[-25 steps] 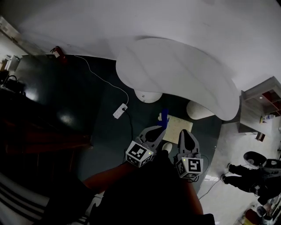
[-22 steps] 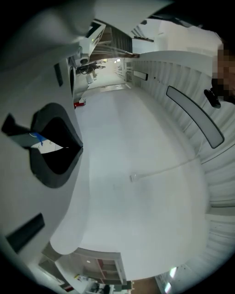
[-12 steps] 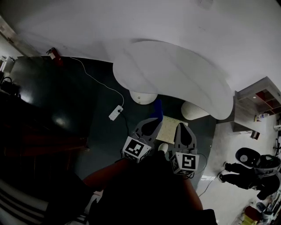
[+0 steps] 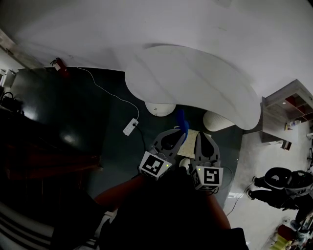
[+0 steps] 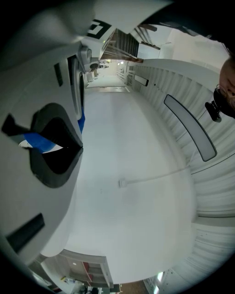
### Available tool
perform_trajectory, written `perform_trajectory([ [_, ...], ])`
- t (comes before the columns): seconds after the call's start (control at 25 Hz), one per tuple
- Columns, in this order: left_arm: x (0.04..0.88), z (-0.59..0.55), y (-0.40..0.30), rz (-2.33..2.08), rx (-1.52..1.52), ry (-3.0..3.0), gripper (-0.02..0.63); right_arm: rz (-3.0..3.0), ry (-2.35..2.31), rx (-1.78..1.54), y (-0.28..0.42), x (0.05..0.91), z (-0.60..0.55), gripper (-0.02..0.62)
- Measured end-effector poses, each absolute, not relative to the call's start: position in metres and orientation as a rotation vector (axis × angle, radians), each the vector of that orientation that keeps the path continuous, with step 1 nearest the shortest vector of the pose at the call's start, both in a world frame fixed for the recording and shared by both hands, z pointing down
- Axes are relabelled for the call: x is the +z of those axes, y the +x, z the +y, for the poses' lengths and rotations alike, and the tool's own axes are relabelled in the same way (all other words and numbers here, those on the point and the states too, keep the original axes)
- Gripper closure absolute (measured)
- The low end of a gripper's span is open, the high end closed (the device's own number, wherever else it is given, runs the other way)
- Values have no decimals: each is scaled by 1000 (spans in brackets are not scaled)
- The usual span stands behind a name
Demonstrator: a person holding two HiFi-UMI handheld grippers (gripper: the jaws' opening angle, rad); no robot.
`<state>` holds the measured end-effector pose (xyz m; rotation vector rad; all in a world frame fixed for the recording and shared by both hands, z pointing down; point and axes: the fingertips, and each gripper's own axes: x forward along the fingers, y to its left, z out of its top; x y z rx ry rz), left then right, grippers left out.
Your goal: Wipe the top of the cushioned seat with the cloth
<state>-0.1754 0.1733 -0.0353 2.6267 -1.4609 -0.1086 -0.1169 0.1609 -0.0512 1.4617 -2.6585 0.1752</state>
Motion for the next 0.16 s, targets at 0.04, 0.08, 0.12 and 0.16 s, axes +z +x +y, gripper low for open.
perform_trajectory([
  [0.04,-37,174,-176,-1466,-108,2631,571,-2661,1461,176,-118,-51,161,560],
  [0.08,-38,174,-177,-1470,-106,2635,571,-2664,1460,175,-119,-52,160,560],
  [0.12,-40,175,-178,-1473,-105,2638,571,-2667,1460,174,-119,-52,160,560],
  [0.16,-41,175,-179,-1477,-105,2642,571,-2671,1459,172,-120,-52,160,560],
])
